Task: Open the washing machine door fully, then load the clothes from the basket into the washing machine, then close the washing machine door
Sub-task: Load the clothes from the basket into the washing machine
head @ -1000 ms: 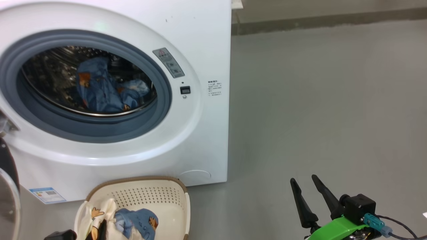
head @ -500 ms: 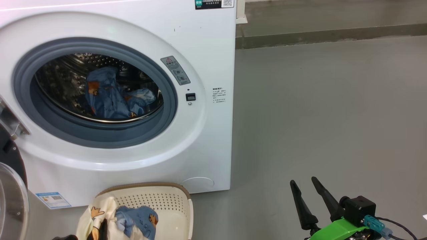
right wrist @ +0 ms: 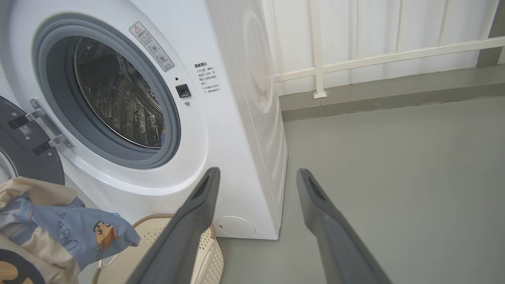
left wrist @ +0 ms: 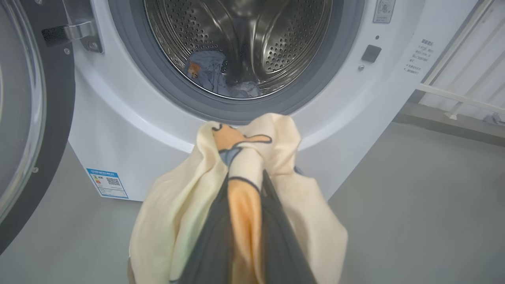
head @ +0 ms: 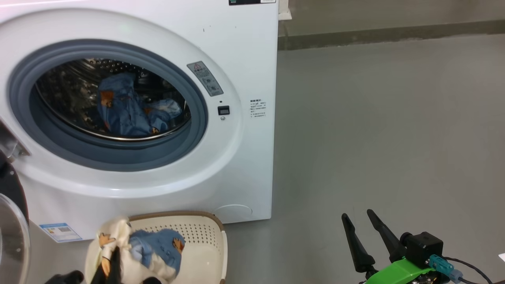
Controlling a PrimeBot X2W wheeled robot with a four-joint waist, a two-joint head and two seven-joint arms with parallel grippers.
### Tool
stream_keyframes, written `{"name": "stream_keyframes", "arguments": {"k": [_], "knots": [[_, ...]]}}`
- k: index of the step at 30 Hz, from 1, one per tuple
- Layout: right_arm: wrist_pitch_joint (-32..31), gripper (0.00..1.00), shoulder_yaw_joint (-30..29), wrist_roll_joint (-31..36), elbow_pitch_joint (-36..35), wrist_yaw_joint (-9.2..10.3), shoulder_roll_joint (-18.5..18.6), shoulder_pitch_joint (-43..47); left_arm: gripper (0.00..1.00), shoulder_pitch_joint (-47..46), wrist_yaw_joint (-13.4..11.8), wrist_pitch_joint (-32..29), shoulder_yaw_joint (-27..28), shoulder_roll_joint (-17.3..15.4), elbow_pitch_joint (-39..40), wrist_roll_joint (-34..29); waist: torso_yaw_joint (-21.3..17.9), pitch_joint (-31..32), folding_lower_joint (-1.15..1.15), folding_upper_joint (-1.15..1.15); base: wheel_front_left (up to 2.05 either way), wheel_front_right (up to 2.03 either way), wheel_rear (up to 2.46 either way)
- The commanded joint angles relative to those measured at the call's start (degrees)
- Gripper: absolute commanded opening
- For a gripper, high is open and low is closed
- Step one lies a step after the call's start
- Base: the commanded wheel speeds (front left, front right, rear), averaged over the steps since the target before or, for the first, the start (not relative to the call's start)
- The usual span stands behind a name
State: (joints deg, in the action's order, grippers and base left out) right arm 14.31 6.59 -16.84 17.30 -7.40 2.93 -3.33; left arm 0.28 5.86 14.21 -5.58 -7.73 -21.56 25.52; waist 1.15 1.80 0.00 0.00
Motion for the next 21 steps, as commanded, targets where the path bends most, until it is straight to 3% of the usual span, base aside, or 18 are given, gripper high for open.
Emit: {"name": "stream_keyframes", "arguments": {"k": [1, 14, 21], "knots": [[0.69, 1.0, 1.48, 0.17, -1.55, -0.09, -0.05, -0.9, 0.0, -2.57, 0.27, 0.79, 2.98, -0.7, 2.19, -0.64, -0.2, -0.76, 0.0, 0.0, 0.0, 0.0, 0.0], [-0.32, 1.0, 0.77, 2.49, -3.75, -0.09, -0.05, -3.59, 0.0, -15.15, 1.43, 0.79, 9.27, -0.72, 6.14, -1.55, -2.4, -11.85, 0.0, 0.0, 0.0, 0.0, 0.0], [-0.53, 1.0, 0.38, 3.87, -5.54, -0.09, -0.04, -5.68, 0.0, -28.34, 1.6, 0.79, 12.02, -4.44, 3.45, 1.29, -5.85, -20.31, 0.0, 0.0, 0.0, 0.0, 0.0]]}}
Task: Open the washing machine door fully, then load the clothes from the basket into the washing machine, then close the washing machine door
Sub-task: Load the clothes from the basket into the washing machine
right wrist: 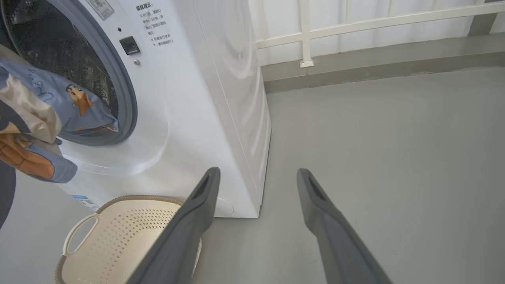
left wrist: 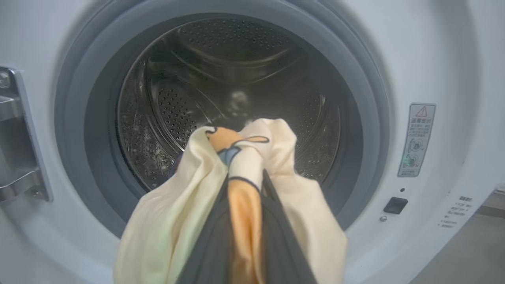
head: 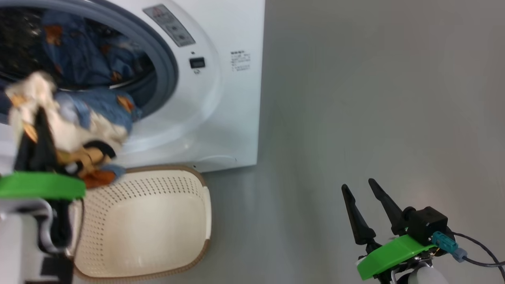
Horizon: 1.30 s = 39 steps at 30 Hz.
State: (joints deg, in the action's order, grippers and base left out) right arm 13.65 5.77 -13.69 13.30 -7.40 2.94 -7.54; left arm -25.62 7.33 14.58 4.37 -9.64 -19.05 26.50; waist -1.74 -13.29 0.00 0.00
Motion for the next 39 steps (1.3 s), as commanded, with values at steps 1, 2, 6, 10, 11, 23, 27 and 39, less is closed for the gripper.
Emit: {"name": "stream_keyframes", "arguments": {"k": [1, 2, 6, 10, 11, 23, 27, 39], "knots": [[0.17, 1.0, 1.19, 0.77, -1.7, -0.09, -0.05, -1.75, 0.0, -4.1, 0.13, 0.41, 2.16, -3.17, 0.43, 0.71, -3.46, -6.2, 0.0, 0.0, 0.0, 0.0, 0.0], [0.22, 1.0, 1.23, 0.78, -1.84, -0.09, -0.05, -2.04, 0.0, -5.73, 0.13, 0.41, 2.08, -3.85, -0.04, 1.14, -3.98, -7.16, 0.0, 0.0, 0.0, 0.0, 0.0], [0.49, 1.0, 1.46, 0.41, -2.32, -0.09, -0.05, -3.18, 0.0, -12.31, 0.14, 0.41, 1.84, -6.85, -2.25, 3.31, -6.12, -11.01, 0.0, 0.0, 0.0, 0.0, 0.0], [0.76, 1.0, 1.84, -0.11, -2.34, -0.09, -0.05, -4.0, 0.0, -17.17, 0.14, 0.4, 1.45, -9.67, -5.07, 5.17, -7.74, -13.69, 0.0, 0.0, 0.0, 0.0, 0.0], [0.86, 1.0, 2.04, -0.36, -2.37, -0.09, -0.05, -4.27, 0.0, -18.87, 0.14, 0.29, 1.32, -10.65, -6.12, 5.85, -8.24, -14.56, 0.0, 0.0, 0.0, 0.0, 0.0], [1.32, 1.0, 4.19, -4.01, -3.43, -0.09, -0.06, -7.8, 0.0, -39.9, 0.15, -2.99, -3.98, -23.11, -16.5, 8.15, -13.02, -24.18, 0.0, 0.0, 0.0, 0.0, 0.0], [1.33, 1.0, 4.75, -5.34, -4.17, -0.09, -0.06, -8.73, 0.0, -46.64, 0.15, -3.34, -6.68, -26.45, -20.04, 7.69, -14.42, -27.08, 0.0, 0.0, 0.0, 0.0, 0.0], [1.34, 1.0, 5.95, -7.61, -4.99, -0.09, -0.06, -10.69, 0.0, -62.51, 0.15, -0.07, -10.0, -29.3, -30.12, 7.3, -16.5, -31.48, 0.0, 0.0, 0.0, 0.0, 0.0]]}}
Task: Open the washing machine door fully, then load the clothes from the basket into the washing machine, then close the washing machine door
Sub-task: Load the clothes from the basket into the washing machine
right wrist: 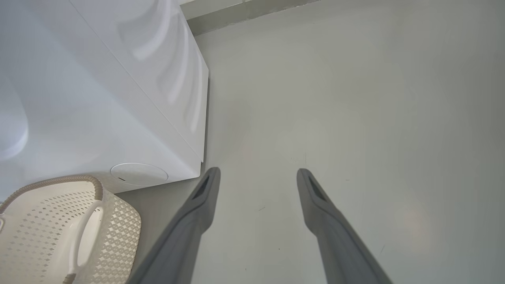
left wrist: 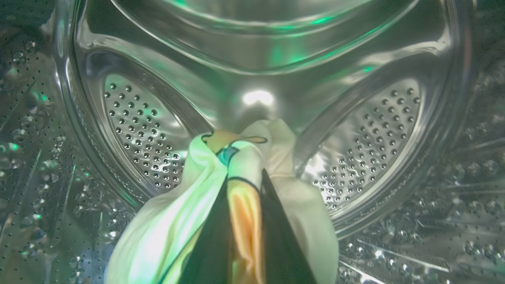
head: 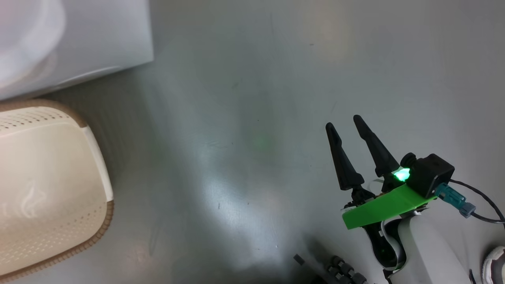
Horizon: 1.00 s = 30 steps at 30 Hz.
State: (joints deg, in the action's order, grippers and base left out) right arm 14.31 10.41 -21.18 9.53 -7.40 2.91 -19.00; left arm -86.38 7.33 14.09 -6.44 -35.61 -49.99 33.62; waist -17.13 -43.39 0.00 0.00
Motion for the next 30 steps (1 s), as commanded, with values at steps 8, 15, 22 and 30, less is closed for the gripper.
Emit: {"name": "stream_keyframes", "arguments": {"k": [8, 15, 22, 30], "knots": [[0.68, 1.0, 1.75, -0.54, -1.31, -0.09, -0.03, -0.2, 0.0, -5.39, -0.36, 0.88, 1.45, -3.12, -1.79, -3.2, -1.4, -2.69, 0.0, 0.0, 0.0, 0.0, 0.0], [0.69, 1.0, 1.77, -0.6, -1.29, -0.09, -0.03, -0.47, 0.0, -5.55, -0.18, 0.9, 0.82, -2.63, -5.37, -5.14, -1.39, -3.19, 0.0, 0.0, 0.0, 0.0, 0.0], [0.69, 1.0, 1.61, -0.07, -1.13, -0.09, -0.03, -0.81, 0.0, -6.56, -0.05, 0.9, 0.88, -2.0, -7.27, -6.32, -1.21, -3.77, 0.0, 0.0, 0.0, 0.0, 0.0], [0.69, 1.0, 1.69, 0.06, -0.73, -0.09, -0.03, -1.09, 1.0, -6.23, 0.0, 0.9, 1.02, -1.53, -9.07, -7.46, -1.07, -3.21, 0.0, 0.0, 0.0, 0.0, 0.0]]}}
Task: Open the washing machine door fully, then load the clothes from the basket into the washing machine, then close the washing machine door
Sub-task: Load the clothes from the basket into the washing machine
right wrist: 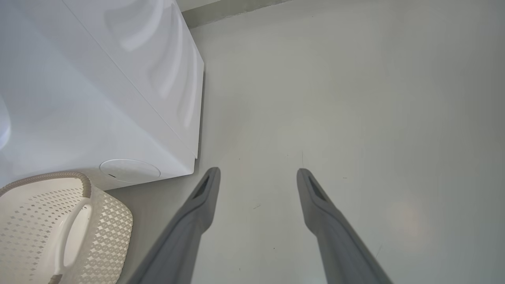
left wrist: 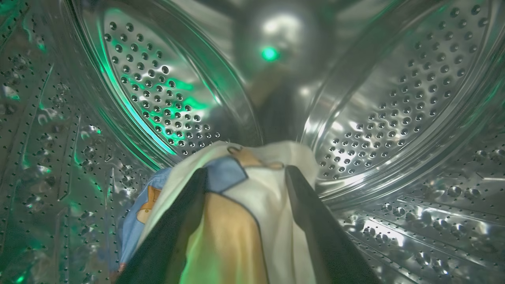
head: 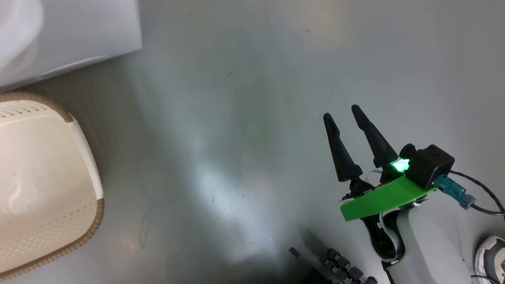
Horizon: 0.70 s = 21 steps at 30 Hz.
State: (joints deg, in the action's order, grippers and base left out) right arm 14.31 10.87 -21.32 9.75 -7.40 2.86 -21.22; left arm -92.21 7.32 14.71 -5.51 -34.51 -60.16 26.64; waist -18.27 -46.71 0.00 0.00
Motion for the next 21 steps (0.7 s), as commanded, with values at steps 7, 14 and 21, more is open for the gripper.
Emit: {"name": "stream_keyframes", "arguments": {"k": [7, 14, 21], "knots": [[0.69, 1.0, 0.67, 1.11, -1.32, -0.09, 0.02, 1.19, 1.0, 1.98, 0.03, 0.29, 1.05, -1.68, 1.11, -1.31, 0.67, 2.03, 0.0, 0.0, 0.0, 0.0, 0.0], [0.69, 1.0, -0.16, 2.5, -1.26, -0.09, 0.02, 1.67, 1.0, 5.24, 0.12, 0.29, 0.28, 0.12, 0.08, -1.66, 2.22, 4.75, 0.0, 0.0, 0.0, 0.0, 0.0], [0.69, 1.0, -1.08, 4.15, -0.68, -0.09, 0.02, 2.28, 1.0, 11.24, 0.15, 0.29, -0.31, 2.49, 1.31, -1.26, 4.83, 8.71, 0.0, 0.0, 0.0, 0.0, 0.0]]}}
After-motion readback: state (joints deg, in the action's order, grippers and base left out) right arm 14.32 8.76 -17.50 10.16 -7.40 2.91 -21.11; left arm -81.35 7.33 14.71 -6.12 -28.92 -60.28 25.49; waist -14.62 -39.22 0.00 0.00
